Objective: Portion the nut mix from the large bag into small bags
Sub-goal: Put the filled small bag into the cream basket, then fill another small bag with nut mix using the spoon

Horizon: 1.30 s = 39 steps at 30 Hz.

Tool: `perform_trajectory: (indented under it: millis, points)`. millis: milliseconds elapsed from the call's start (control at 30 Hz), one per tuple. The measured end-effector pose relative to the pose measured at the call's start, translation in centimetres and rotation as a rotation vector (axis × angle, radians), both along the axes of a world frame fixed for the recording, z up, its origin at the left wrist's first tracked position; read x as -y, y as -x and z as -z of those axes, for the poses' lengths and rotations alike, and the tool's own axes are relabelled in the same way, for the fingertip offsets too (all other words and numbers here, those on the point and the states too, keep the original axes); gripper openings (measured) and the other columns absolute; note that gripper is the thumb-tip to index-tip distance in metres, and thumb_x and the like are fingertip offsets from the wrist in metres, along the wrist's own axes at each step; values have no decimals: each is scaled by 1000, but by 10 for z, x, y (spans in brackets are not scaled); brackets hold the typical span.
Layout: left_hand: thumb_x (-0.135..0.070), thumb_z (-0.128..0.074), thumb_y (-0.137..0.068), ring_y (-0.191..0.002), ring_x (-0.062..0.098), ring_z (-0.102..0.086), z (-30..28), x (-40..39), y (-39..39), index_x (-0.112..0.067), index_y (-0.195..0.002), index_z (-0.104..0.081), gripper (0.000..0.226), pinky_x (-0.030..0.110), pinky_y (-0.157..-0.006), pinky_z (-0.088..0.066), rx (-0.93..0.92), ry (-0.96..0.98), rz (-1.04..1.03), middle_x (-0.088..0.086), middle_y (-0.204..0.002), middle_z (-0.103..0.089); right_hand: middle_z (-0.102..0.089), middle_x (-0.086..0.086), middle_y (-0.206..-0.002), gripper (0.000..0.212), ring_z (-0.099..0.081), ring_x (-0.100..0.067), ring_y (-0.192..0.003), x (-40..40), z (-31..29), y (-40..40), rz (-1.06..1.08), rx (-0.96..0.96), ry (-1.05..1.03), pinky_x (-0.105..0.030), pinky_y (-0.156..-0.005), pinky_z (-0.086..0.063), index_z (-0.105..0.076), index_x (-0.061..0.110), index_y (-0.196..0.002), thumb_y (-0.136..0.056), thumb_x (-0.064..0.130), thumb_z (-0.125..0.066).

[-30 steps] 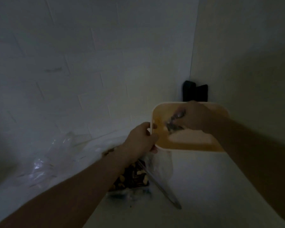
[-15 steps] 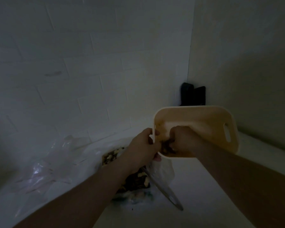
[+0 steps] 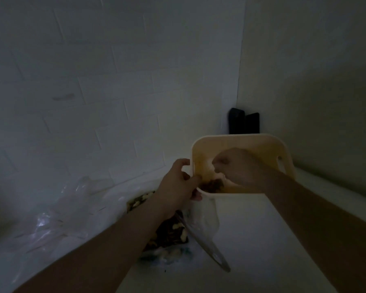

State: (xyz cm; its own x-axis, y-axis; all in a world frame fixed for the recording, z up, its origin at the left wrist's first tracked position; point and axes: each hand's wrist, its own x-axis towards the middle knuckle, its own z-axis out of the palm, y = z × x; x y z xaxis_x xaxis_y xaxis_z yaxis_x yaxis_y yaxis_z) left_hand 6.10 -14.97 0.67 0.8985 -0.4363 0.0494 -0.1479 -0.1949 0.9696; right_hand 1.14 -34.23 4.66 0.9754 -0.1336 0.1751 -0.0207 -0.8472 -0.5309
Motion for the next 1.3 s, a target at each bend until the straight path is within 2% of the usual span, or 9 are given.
perform_trajectory:
  millis: [100,300,433,600,800,900,1033,1133,1300]
  points:
    - [-26,-64,-103,-65,27,-74,-3,11,-5,-26,-139,-40,43,43,-72,-66,-46,125,-75,8,-71,-72,-72,9,-87,26,-64,-7,-76,-12,3,24,-75,105,101,-34,-73,-54,-72,31,-95,-104,45,-52]
    - [-21,-61,-105,-91,26,-77,-3,12,1,-25,-143,-47,41,41,-83,-65,-17,158,-92,13,-101,-75,-68,4,-90,30,-63,-23,-81,-24,34,18,-24,343,424,-39,-72,-49,-72,32,-111,-107,44,-45]
    - [-31,-65,-99,-95,7,-73,-4,-34,15,-40,-118,-65,21,34,-91,-61,253,-86,-28,-11,-100,-76,-69,0,-95,38,-61,-29,-88,-22,38,6,78,447,412,-42,-78,-48,-75,23,-104,-105,39,-41]
    - [-13,-63,-97,-91,-3,-61,4,-133,25,-29,-105,-77,23,7,-81,-46,624,-472,-42,-21,-101,-69,-63,-3,-103,16,-57,-21,-96,-98,42,10,-81,757,67,-31,-85,-47,-77,12,-106,-98,16,-64]
    - [-4,-61,-76,-105,26,-56,30,-239,-3,-23,-113,-74,44,30,-86,-40,792,-860,-355,-2,-110,-68,-59,6,-100,12,-55,-18,-93,-151,81,3,-192,608,48,-36,-81,-53,-77,18,-103,-96,19,-67]
    - [-30,-68,-87,-103,34,-59,36,-248,-17,-22,-124,-72,37,39,-88,-46,848,-954,-390,3,-113,-71,-59,8,-99,13,-54,-17,-93,-159,88,4,-201,607,56,-36,-79,-53,-78,19,-103,-95,20,-68]
    - [-49,-77,-80,-92,31,-59,41,-234,-33,-34,-100,-81,26,40,-77,-46,1015,-1111,-358,-5,-100,-73,-59,9,-97,12,-53,-14,-91,-160,89,7,-189,623,48,-28,-78,-46,-78,21,-101,-94,18,-69]
    - [-42,-71,-86,-88,28,-59,39,-226,-34,-32,-82,-82,16,38,-76,-40,1112,-1138,-404,-10,-88,-74,-58,10,-96,12,-53,-13,-92,-156,92,11,-179,616,25,-24,-81,-43,-78,21,-101,-94,18,-69]
    - [-27,-69,-99,-79,27,-65,3,-211,-29,-21,-96,-82,15,37,-77,-49,1144,-805,-446,0,-88,-77,-61,13,-98,12,-60,-10,-93,-158,89,13,-159,606,-128,-28,-83,-53,-77,22,-103,-96,20,-67]
